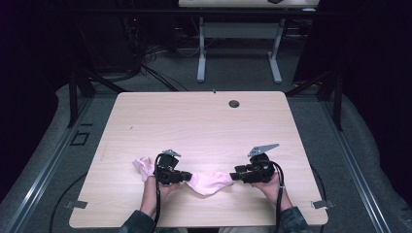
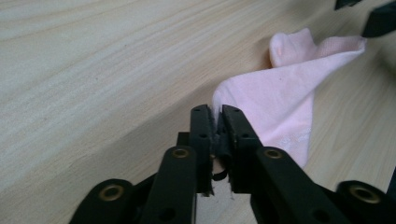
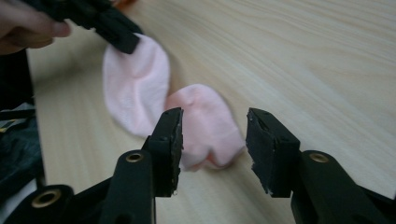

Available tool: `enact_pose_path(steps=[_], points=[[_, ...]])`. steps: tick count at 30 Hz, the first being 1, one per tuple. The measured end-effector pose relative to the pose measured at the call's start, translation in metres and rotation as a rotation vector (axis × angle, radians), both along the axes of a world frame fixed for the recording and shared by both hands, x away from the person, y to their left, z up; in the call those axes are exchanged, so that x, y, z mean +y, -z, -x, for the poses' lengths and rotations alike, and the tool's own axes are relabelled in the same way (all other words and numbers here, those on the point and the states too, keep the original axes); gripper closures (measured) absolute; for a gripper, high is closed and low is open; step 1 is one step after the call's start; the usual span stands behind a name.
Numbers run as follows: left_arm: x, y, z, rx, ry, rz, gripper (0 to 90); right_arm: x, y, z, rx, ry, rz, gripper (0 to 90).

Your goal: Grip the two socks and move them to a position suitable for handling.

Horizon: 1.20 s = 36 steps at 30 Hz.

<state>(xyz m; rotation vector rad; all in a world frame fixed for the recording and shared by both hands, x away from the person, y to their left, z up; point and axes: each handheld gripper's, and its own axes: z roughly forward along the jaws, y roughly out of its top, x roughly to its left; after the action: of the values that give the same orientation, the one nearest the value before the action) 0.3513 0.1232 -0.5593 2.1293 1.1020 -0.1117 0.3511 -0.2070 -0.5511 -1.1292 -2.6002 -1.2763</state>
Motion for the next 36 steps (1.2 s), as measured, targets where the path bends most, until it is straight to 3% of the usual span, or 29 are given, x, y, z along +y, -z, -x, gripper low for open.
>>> enact_pose_path(steps=[1, 2, 4, 5, 7, 11, 12, 14, 15, 16, 17, 18, 19, 20, 23, 26, 27, 28, 29, 30, 32, 33, 35, 36], points=[[0.0, 0.0, 0.0, -0.003, 0.001, 0.001, 85.0, 0.0, 0.0, 0.0, 0.0, 0.0, 0.0, 57.8], [0.0, -0.001, 0.0, -0.006, 0.0, 0.002, 87.1, 0.006, 0.004, -0.005, 0.025, 0.005, 0.066, 57.9], [0.001, -0.001, 0.001, -0.012, 0.002, 0.007, 87.4, 0.008, 0.004, -0.005, 0.02, 0.001, 0.08, 58.0], [0.002, -0.002, 0.001, -0.016, 0.001, 0.012, 87.7, 0.009, 0.006, -0.005, 0.015, -0.004, 0.072, 57.9], [0.003, -0.002, 0.002, -0.022, -0.007, 0.023, 87.9, 0.003, 0.005, 0.001, -0.023, -0.031, 0.008, 55.6], [0.004, -0.005, 0.003, -0.038, -0.009, 0.03, 87.9, 0.001, 0.0, 0.013, -0.072, -0.083, -0.02, 51.3], [0.005, -0.006, 0.004, -0.046, -0.016, 0.037, 87.9, 0.002, -0.002, 0.022, -0.103, -0.139, 0.003, 49.1], [0.006, -0.006, 0.004, -0.056, -0.02, 0.04, 88.0, 0.006, 0.001, 0.026, -0.123, -0.153, 0.048, 49.3], [0.006, -0.006, 0.005, -0.058, -0.021, 0.045, 88.0, 0.006, 0.001, 0.026, -0.123, -0.153, 0.048, 49.3], [0.006, -0.006, 0.006, -0.066, -0.025, 0.048, 88.1, 0.012, 0.008, 0.027, -0.141, -0.158, 0.097, 54.7], [0.006, -0.006, 0.006, -0.066, -0.025, 0.048, 88.2, 0.012, 0.008, 0.027, -0.141, -0.158, 0.097, 54.7], [0.006, -0.007, 0.007, -0.07, -0.025, 0.052, 88.2, 0.015, 0.012, 0.028, -0.152, -0.165, 0.103, 63.5], [0.006, -0.007, 0.007, -0.077, -0.025, 0.052, 88.2, 0.015, 0.012, 0.028, -0.152, -0.165, 0.103, 63.5], [0.006, -0.007, 0.008, -0.081, -0.025, 0.055, 88.3, 0.018, 0.015, 0.029, -0.17, -0.164, 0.109, 74.4], [0.007, -0.01, 0.009, -0.101, -0.024, 0.069, 88.4, 0.018, 0.013, 0.031, -0.185, -0.158, 0.106, 82.0], [0.008, -0.014, 0.012, -0.125, -0.024, 0.094, 88.5, 0.013, 0.004, 0.034, -0.193, -0.141, 0.079, 83.8], [0.008, -0.017, 0.014, -0.135, -0.023, 0.102, 88.5, 0.01, -0.001, 0.035, -0.193, -0.131, 0.071, 84.0], [0.006, -0.023, 0.018, -0.155, -0.015, 0.131, 88.6, 0.002, -0.018, 0.041, -0.189, -0.104, 0.053, 84.2], [0.006, -0.023, 0.018, -0.155, -0.015, 0.131, 88.5, 0.002, -0.018, 0.041, -0.189, -0.104, 0.053, 84.2], [0.004, -0.031, 0.023, -0.175, -0.004, 0.165, 88.6, -0.004, -0.038, 0.047, -0.163, -0.078, 0.033, 84.2], [0.001, -0.036, 0.025, -0.182, 0.002, 0.179, 88.6, -0.006, -0.046, 0.049, -0.151, -0.072, 0.034, 84.2], [-0.003, -0.042, 0.03, -0.206, 0.015, 0.189, 88.6, -0.009, -0.066, 0.054, -0.11, -0.054, 0.033, 84.1], [-0.005, -0.043, 0.032, -0.208, 0.023, 0.185, 88.6, -0.01, -0.074, 0.056, -0.099, -0.034, 0.047, 83.9], [-0.007, -0.042, 0.032, -0.209, 0.024, 0.182, 88.5, -0.01, -0.079, 0.055, -0.063, -0.011, 0.058, 83.6]])
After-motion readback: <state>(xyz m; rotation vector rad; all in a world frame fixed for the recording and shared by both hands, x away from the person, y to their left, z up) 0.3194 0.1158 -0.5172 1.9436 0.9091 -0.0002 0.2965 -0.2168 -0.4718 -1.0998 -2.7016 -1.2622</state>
